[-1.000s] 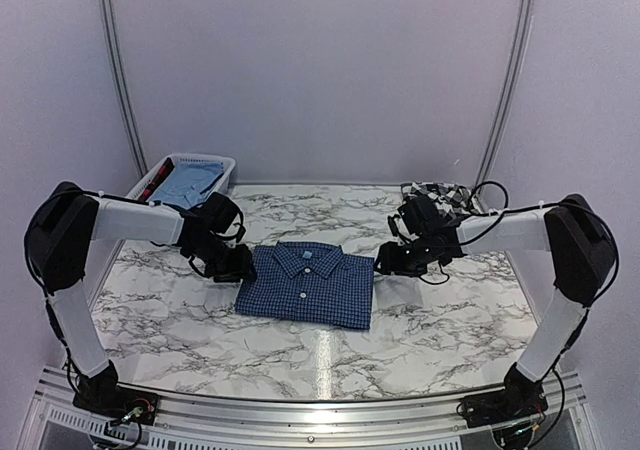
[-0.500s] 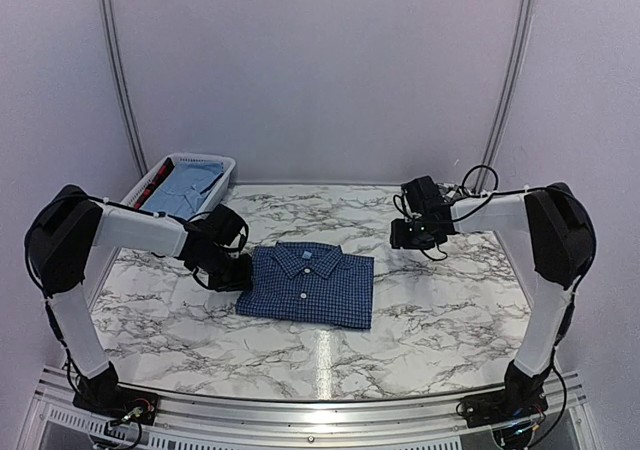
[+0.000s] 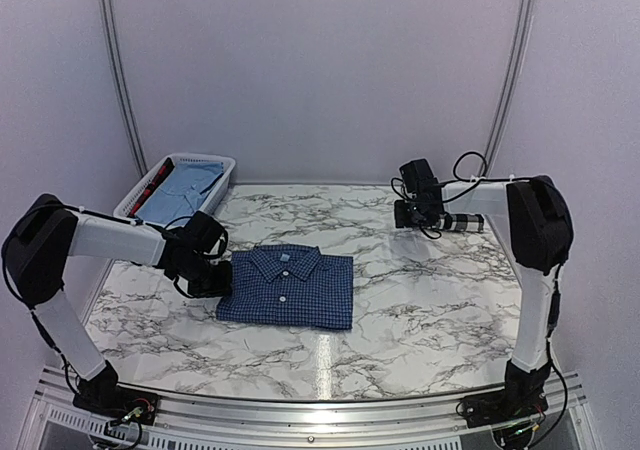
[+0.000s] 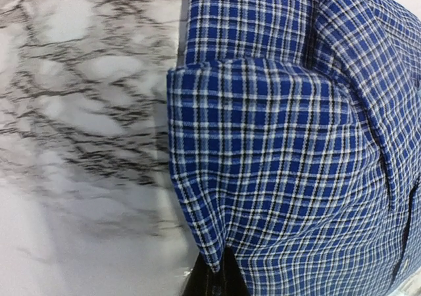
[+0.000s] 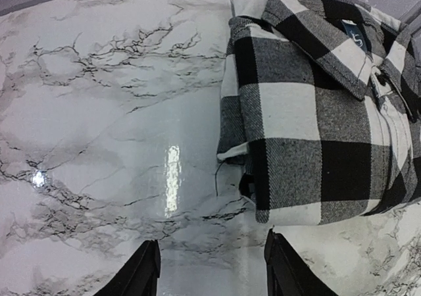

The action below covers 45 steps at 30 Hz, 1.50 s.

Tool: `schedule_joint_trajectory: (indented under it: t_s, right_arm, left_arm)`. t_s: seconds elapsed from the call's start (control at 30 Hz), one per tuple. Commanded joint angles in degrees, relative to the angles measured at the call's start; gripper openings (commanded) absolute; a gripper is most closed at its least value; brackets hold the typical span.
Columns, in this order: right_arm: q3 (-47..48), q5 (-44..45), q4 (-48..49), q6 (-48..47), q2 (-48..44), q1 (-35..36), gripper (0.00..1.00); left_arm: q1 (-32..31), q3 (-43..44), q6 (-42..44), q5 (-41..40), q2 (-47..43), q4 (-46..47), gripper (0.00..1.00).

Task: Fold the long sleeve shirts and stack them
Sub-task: Move the square-folded shirt to the center of the board.

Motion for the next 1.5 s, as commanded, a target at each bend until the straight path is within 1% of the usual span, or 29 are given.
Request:
schedule_joint_trajectory:
  t_s: [0.0,0.03,0.07,0.1,0.13,0.17,0.2,0.23,0.27,0.3,0.5,0.6,0.73,0.8,0.87,1.0,1.03,1.13,1.3,1.47]
  right_arm:
    - [2.79,1.03,-1.76,-2.2,2.11,-2.49,0.5]
    - [2.99,0.95,-1.75,-2.36,2.46,-2.78,0.5]
    - [3.09,0.91,-1.57,-2.58,2.7,-2.9,0.5]
    - [3.24,0.93,-1.39,-2.81,3.07,-3.01,0.49]
    - [3.56,1.05,-1.32,-2.97,3.51,-3.06,0.48]
    - [4.21,1.18,-1.48,-3.03,3.94,-3.14,0.47]
    - [4.76,1.35,-1.63,-3.15,4.37,-3.23,0.46]
    - [5.21,1.75,-1.7,-3.2,4.74,-3.2,0.45]
    - [5.59,2.25,-1.7,-3.27,5.06,-3.2,0.43]
    - [6.01,2.66,-1.62,-3.29,5.41,-3.28,0.42]
    - [10.46,4.68,-4.06,-2.67,9.72,-3.71,0.39]
    - [12.3,6.44,-5.28,-2.2,11.91,-3.84,0.35]
    - [14.39,6.95,-6.15,-2.89,14.99,-3.84,0.34]
    - [16.25,6.88,-7.55,-3.03,16.87,-3.86,0.32]
    - [17.48,6.52,-8.4,-3.1,17.85,-3.84,0.25]
    - [17.45,5.25,-10.22,-2.52,17.15,-3.75,0.04]
    - [17.06,4.35,-10.47,-2.29,16.4,-3.71,0.0]
    - [15.71,1.46,-12.13,-1.07,14.17,-3.11,0.0]
    - [9.24,-4.41,-11.45,1.4,8.08,-0.97,0.0]
    - [2.93,-10.86,-10.04,6.44,3.44,3.1,0.0]
  left_arm:
    - [4.1,-3.77,3.85,-4.96,-1.46,-10.07,0.0]
    - [4.2,-3.58,4.48,-4.51,-1.6,-10.32,0.0]
    - [4.21,-3.15,4.91,-3.92,-1.6,-10.61,0.03]
    - [4.17,-2.78,5.26,-2.18,-1.71,-10.67,0.15]
    - [3.95,-2.39,5.48,-1.31,-2.05,-10.66,0.33]
    - [3.75,-1.96,5.54,-1.33,-2.62,-10.73,0.53]
    - [3.55,-1.61,5.54,-1.49,-3.55,-10.78,0.7]
    - [3.45,-1.23,5.67,-1.34,-4.43,-10.84,0.83]
    - [3.42,-0.68,5.9,-0.91,-5.27,-11.1,0.92]
    - [3.3,-0.04,6.11,-0.64,-6.03,-11.56,0.98]
    - [1.56,3.57,7.07,-0.87,-9.68,-14.43,0.99]
    - [-0.09,4.64,6.96,-0.95,-10.82,-14.93,0.99]
    - [-3.13,6.13,6.31,-1.12,-12.49,-15.05,0.99]
    - [-3.95,6.75,5.96,-1.47,-13.62,-15.13,0.99]
    - [-4.13,7.01,5.82,-1.82,-14.75,-15.17,0.99]
    - [-4.12,7.13,5.9,-2.43,-16.61,-15.73,0.99]
    - [-4.13,7.04,5.9,-2.59,-16.94,-15.87,0.99]
    - [-4.14,6.77,5.69,-3.2,-17.7,-15.92,0.99]
    - [-4.14,6.15,5.33,-3.29,-19.16,-16.02,0.99]
    - [-4.14,4.65,4.95,-3.29,-20.29,-15.92,0.99]
